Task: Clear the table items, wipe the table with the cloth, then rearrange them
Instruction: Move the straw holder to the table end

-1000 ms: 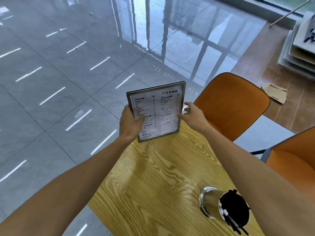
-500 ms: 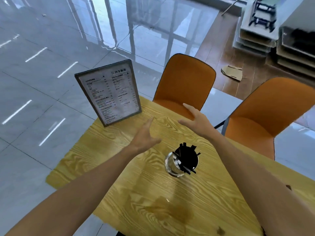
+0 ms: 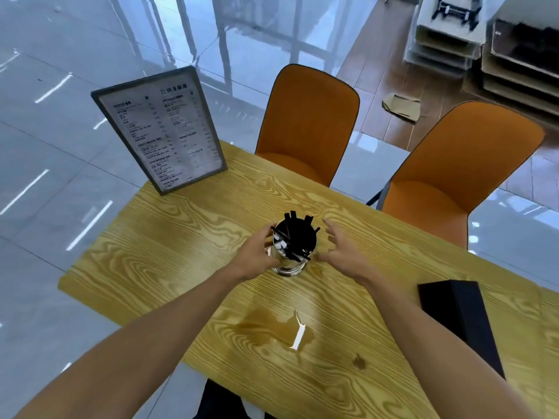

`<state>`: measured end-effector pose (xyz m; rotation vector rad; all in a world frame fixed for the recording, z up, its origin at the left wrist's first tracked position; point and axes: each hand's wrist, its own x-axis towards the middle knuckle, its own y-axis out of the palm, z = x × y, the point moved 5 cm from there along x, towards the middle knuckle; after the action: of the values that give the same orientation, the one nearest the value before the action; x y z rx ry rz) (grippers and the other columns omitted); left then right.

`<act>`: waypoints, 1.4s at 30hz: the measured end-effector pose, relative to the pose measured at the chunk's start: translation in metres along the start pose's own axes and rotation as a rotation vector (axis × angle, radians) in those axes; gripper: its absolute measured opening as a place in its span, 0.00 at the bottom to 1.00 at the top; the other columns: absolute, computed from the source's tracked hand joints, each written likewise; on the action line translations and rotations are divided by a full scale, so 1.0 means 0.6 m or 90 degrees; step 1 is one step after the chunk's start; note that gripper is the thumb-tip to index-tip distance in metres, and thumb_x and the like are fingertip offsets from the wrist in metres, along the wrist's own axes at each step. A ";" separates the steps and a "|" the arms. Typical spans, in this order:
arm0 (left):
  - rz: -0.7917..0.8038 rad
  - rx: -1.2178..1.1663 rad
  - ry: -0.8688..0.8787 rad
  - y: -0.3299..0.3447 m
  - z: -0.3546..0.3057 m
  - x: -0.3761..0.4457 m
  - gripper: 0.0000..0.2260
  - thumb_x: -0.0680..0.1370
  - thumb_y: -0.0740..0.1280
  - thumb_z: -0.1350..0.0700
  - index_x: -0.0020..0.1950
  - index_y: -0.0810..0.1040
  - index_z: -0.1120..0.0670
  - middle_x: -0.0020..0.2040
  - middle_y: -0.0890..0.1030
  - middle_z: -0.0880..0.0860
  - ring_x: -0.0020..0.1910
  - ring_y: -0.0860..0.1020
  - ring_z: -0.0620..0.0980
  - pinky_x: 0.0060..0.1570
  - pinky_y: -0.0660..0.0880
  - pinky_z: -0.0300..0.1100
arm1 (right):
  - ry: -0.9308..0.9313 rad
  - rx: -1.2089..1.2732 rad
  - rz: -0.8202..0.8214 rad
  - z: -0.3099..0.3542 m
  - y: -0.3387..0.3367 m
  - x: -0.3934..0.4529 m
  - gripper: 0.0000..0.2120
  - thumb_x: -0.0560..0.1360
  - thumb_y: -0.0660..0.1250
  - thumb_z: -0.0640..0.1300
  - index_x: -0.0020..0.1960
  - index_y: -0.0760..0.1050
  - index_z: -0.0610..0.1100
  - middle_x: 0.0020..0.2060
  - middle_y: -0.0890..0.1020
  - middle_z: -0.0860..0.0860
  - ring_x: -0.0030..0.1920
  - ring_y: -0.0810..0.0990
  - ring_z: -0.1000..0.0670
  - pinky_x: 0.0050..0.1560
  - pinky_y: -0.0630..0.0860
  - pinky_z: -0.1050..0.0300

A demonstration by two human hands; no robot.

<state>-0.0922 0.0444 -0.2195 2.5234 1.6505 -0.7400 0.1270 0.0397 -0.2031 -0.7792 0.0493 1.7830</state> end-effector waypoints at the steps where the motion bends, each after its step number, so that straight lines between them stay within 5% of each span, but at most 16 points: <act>1: -0.013 -0.013 0.005 0.002 0.001 -0.002 0.39 0.68 0.79 0.65 0.74 0.67 0.48 0.67 0.77 0.47 0.65 0.77 0.50 0.60 0.78 0.48 | 0.005 0.025 0.018 -0.002 0.013 -0.003 0.48 0.71 0.77 0.39 0.81 0.53 0.53 0.79 0.59 0.48 0.77 0.60 0.44 0.70 0.70 0.41; 5: -0.055 -0.053 0.012 0.000 -0.002 -0.012 0.33 0.68 0.81 0.60 0.69 0.71 0.49 0.65 0.77 0.47 0.61 0.80 0.47 0.54 0.81 0.44 | -0.025 0.114 0.032 0.013 0.051 -0.004 0.39 0.69 0.78 0.35 0.73 0.64 0.50 0.65 0.74 0.56 0.65 0.75 0.50 0.52 0.79 0.59; 8: -0.089 -0.074 0.001 -0.022 -0.002 -0.023 0.33 0.67 0.81 0.59 0.68 0.70 0.52 0.63 0.77 0.44 0.58 0.80 0.42 0.49 0.80 0.38 | -0.034 0.127 0.046 0.035 0.072 0.010 0.37 0.69 0.78 0.33 0.71 0.65 0.49 0.61 0.75 0.57 0.58 0.76 0.57 0.45 0.79 0.62; 13: -0.147 -0.105 -0.005 -0.103 0.009 -0.044 0.30 0.69 0.79 0.64 0.65 0.70 0.50 0.58 0.76 0.38 0.58 0.79 0.41 0.47 0.79 0.34 | -0.070 0.097 0.080 0.107 0.125 0.047 0.37 0.67 0.80 0.38 0.70 0.67 0.51 0.63 0.76 0.56 0.63 0.76 0.56 0.55 0.79 0.53; 17: -0.204 -0.129 0.001 -0.194 0.022 -0.059 0.30 0.67 0.82 0.61 0.64 0.73 0.50 0.59 0.78 0.41 0.57 0.80 0.43 0.51 0.79 0.37 | -0.097 0.092 0.115 0.183 0.187 0.089 0.37 0.68 0.80 0.36 0.71 0.66 0.50 0.63 0.76 0.57 0.61 0.76 0.58 0.49 0.78 0.63; 25: -0.285 -0.141 0.005 -0.366 0.057 -0.087 0.29 0.68 0.81 0.57 0.65 0.72 0.47 0.58 0.78 0.41 0.56 0.79 0.39 0.48 0.77 0.31 | -0.133 0.075 0.154 0.309 0.319 0.171 0.40 0.61 0.78 0.44 0.69 0.67 0.48 0.62 0.76 0.54 0.60 0.78 0.55 0.54 0.80 0.56; 29: -0.346 -0.141 -0.026 -0.469 0.114 -0.111 0.29 0.69 0.81 0.56 0.66 0.74 0.50 0.58 0.80 0.41 0.57 0.80 0.42 0.51 0.79 0.35 | -0.142 0.059 0.218 0.363 0.423 0.228 0.34 0.69 0.76 0.34 0.71 0.67 0.47 0.62 0.76 0.55 0.60 0.78 0.56 0.55 0.79 0.60; 36: -0.402 -0.123 -0.033 -0.538 0.146 -0.130 0.30 0.69 0.81 0.58 0.68 0.75 0.53 0.59 0.81 0.45 0.56 0.81 0.42 0.53 0.78 0.36 | -0.141 0.045 0.253 0.400 0.493 0.267 0.39 0.67 0.81 0.37 0.73 0.66 0.48 0.63 0.78 0.55 0.60 0.79 0.58 0.55 0.79 0.60; 42: -0.431 -0.112 -0.044 -0.579 0.168 -0.138 0.31 0.69 0.81 0.58 0.69 0.74 0.54 0.61 0.79 0.45 0.59 0.78 0.40 0.49 0.75 0.26 | -0.156 -0.004 0.237 0.414 0.533 0.302 0.36 0.68 0.80 0.38 0.71 0.68 0.49 0.60 0.80 0.57 0.60 0.80 0.57 0.59 0.80 0.55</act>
<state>-0.4592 0.0961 -0.1972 1.7837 2.4364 -0.6537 -0.2955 0.1750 -0.2134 -0.5763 0.0263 2.2216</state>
